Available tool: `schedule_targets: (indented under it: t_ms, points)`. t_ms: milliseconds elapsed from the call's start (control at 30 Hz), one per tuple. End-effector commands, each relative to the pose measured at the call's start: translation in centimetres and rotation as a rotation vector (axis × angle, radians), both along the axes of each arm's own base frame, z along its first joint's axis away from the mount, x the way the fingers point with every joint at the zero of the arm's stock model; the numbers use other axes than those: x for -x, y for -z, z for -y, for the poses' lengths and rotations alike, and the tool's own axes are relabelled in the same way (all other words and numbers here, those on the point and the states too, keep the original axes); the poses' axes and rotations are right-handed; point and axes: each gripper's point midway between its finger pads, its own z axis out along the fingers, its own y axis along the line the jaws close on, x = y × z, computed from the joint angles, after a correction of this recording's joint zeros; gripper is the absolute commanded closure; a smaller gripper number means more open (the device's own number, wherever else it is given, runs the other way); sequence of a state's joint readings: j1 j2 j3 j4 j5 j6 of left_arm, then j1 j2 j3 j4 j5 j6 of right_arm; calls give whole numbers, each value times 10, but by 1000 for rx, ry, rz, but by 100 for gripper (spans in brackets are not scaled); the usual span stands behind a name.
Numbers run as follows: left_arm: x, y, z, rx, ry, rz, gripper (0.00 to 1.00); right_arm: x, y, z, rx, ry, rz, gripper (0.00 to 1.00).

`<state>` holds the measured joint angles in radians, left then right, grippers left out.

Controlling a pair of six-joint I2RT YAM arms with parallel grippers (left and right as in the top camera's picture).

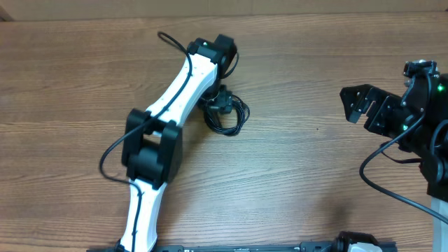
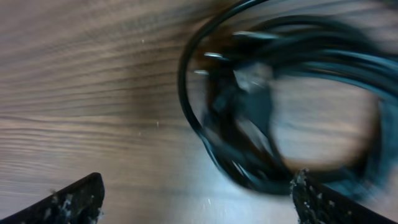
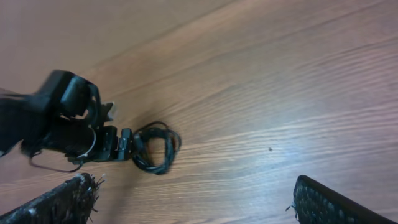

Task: Untangle cables
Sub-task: 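Reach the left gripper forward over the black cable bundle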

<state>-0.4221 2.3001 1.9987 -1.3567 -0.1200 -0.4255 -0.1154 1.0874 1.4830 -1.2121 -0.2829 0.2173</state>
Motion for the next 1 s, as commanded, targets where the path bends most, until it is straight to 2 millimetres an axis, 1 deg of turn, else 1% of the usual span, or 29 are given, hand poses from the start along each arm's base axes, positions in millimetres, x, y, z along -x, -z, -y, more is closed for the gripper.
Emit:
schedule_targets:
  t_ms: [0,33,200,233,267,300,367,467,600,867,900,967]
  points:
    - [-3,19,-11,1,-140,-39,0,1,-3,9,47,33,6,0]
    - [-3,22,-12,13,-152,-50,0,1,-3,9,47,32,6,0]
    - [-1,20,-13,35,-158,-65,1,1,-3,9,47,33,5,0]
    - [-1,20,-13,35,-158,-65,2,1,-2,9,47,33,3,0]
    - [-1,20,-13,35,-159,-65,5,0,-2,9,47,32,1,0]
    - [-2,20,-13,37,-159,-61,12,0,-1,9,46,33,-4,0]
    - [-4,20,-11,49,-159,-55,23,-1,1,9,46,32,-11,0]
    - [-7,15,-3,90,-158,-52,24,-3,3,9,45,32,-18,0]
    - [-16,6,2,116,-152,-19,24,-5,5,9,44,32,-28,0]
    - [-22,4,4,126,-137,0,25,-5,6,9,44,32,-29,0]
    - [-22,4,4,126,-136,1,25,-5,5,9,44,32,-27,0]
    - [-23,4,1,105,-163,12,30,-6,5,9,44,32,-25,0]
